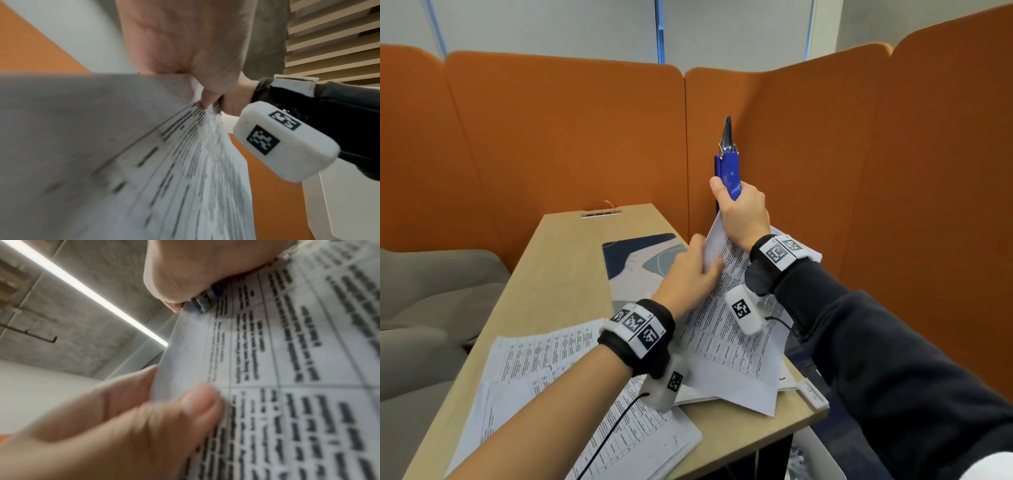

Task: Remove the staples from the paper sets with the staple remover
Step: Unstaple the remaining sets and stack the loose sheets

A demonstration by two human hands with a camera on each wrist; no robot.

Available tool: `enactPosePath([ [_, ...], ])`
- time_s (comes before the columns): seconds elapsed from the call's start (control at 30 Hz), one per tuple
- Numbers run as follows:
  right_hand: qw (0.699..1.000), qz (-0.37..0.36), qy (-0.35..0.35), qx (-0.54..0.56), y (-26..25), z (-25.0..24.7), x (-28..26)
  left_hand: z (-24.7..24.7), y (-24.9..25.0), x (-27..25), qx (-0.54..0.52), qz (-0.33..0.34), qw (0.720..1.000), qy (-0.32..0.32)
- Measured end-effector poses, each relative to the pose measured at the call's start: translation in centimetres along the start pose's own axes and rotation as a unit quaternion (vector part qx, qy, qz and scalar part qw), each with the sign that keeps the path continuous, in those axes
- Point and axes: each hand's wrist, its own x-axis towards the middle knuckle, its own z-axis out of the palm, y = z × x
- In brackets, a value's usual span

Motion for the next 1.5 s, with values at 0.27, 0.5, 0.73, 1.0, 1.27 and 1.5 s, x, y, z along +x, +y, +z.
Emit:
enactPosePath([
  [0.27, 0.989, 0.034, 0.034, 0.142, 1.4, 0.2, -0.3, 1.1, -5.0, -1.1, -0.077, -0.140, 0.984, 0.080],
  [0.5, 0.873, 0.348, -0.057, 0.338, 7.2, 2.7, -3.5, 3.0, -10.9, 0.4, -0.144, -0.314, 0.933, 0.105],
  [0.73, 0.741, 0.503, -0.037, 0.444, 14.9, 7.2, -9.5, 6.9, -15.1, -0.4, -0.049, -0.388, 0.920, -0.022],
  [1.0, 0.696, 0.502, 0.020, 0.513, 16.2, 6.9, -12.0, 7.6, -16.6, 0.1, -0.075, -0.424, 0.897, -0.096],
  [1.27, 0.710, 0.499, 0.010, 0.496, 17.2, 7.1, -12.1, -1.8, -16.4, -2.7, 0.048, -0.421, 0.884, -0.196],
  [1.5, 0.768, 0.475, -0.009, 0.430, 16.8, 7.8, -11.9, -13.9, -19.5, -12.9, 0.311, -0.486, 0.782, -0.235],
])
